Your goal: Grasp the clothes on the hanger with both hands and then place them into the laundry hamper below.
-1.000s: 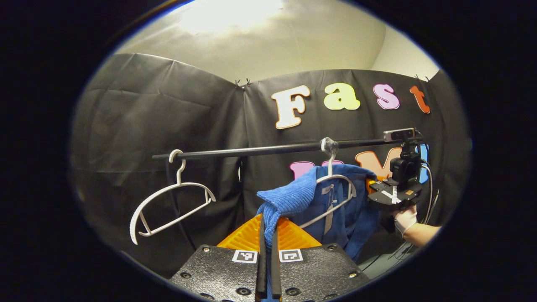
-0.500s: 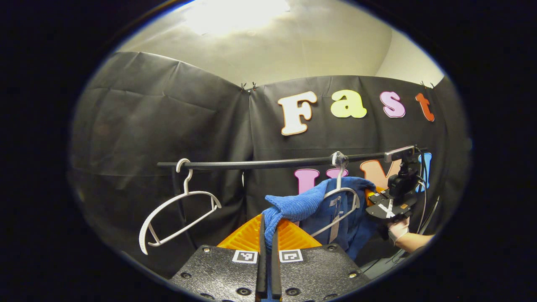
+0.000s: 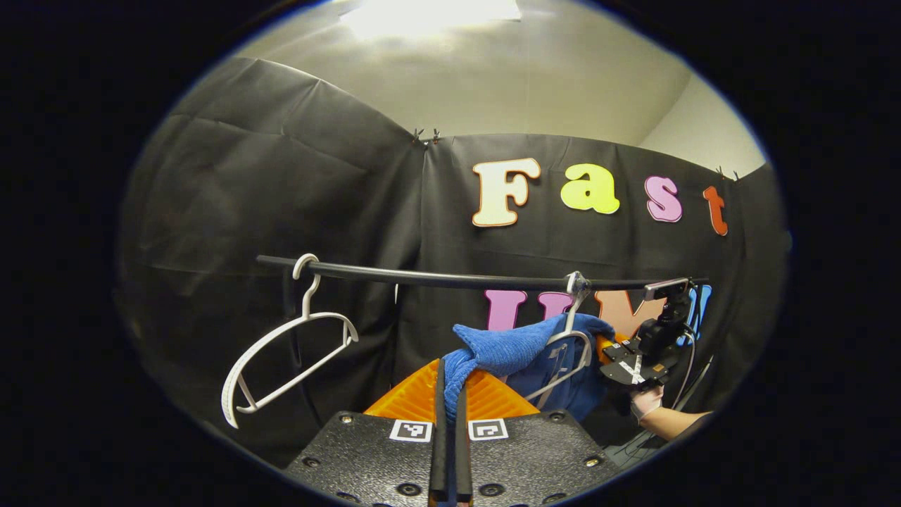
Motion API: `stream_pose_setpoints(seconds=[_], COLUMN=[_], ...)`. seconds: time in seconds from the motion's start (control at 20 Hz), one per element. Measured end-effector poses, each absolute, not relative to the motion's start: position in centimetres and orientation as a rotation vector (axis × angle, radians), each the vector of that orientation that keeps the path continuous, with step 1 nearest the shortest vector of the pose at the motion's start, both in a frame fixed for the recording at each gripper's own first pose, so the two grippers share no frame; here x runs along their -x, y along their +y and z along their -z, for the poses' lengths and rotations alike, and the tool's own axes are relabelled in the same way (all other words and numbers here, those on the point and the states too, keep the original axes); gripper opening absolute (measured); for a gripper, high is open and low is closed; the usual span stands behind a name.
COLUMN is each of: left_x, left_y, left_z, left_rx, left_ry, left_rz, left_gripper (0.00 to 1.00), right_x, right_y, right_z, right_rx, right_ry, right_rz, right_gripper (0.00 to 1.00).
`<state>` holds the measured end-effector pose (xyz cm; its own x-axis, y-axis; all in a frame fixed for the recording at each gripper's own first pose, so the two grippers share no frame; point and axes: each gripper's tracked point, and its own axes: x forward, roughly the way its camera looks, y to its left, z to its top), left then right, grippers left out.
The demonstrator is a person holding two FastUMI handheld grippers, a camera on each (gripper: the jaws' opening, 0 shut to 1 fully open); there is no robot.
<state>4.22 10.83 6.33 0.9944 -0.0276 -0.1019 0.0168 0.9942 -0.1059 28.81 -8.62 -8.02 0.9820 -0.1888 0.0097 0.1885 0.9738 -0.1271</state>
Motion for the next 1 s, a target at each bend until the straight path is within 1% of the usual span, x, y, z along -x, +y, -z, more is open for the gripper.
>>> stream_pose_setpoints(seconds=[0.05, 0.1, 0.15, 0.3, 0.35, 0.6, 0.85, 1.0], left_x=[-4.2, -4.0, -3.8, -3.5, -3.6, -3.5, -3.8, -4.1], left_y=[10.9, 11.1, 11.2, 11.6, 11.7, 11.8, 13.0, 13.3], left_z=[-6.4, -6.3, -6.3, -6.2, -6.2, -5.4, -3.2, -2.4], left_rx=[0.108, 0.113, 0.122, 0.144, 0.135, 0.051, -0.004, -0.041], left_ry=[0.111, 0.124, 0.141, 0.174, 0.178, 0.205, 0.271, 0.265], left_rz=[0.026, 0.030, 0.037, 0.055, 0.055, 0.067, 0.069, 0.073], left_gripper=[0.05, 0.03, 0.05, 0.03, 0.05, 0.05, 0.05, 0.05], right_x=[-28.8, -28.8, -28.9, -28.7, -28.7, -28.9, -28.7, -28.7], right_y=[-8.5, -8.3, -8.1, -7.3, -7.1, -7.0, -7.2, -7.5], right_z=[8.1, 8.3, 8.5, 9.0, 9.0, 9.4, 9.5, 9.7], right_rx=[0.129, 0.129, 0.127, 0.134, 0.140, 0.135, 0.146, 0.163], right_ry=[0.004, 0.007, 0.012, 0.018, 0.015, 0.017, 0.017, 0.017], right_rz=[0.185, 0.178, 0.171, 0.146, 0.141, 0.106, 0.077, 0.077], right_gripper=[0.05, 0.04, 0.04, 0.04, 0.04, 0.04, 0.04, 0.04])
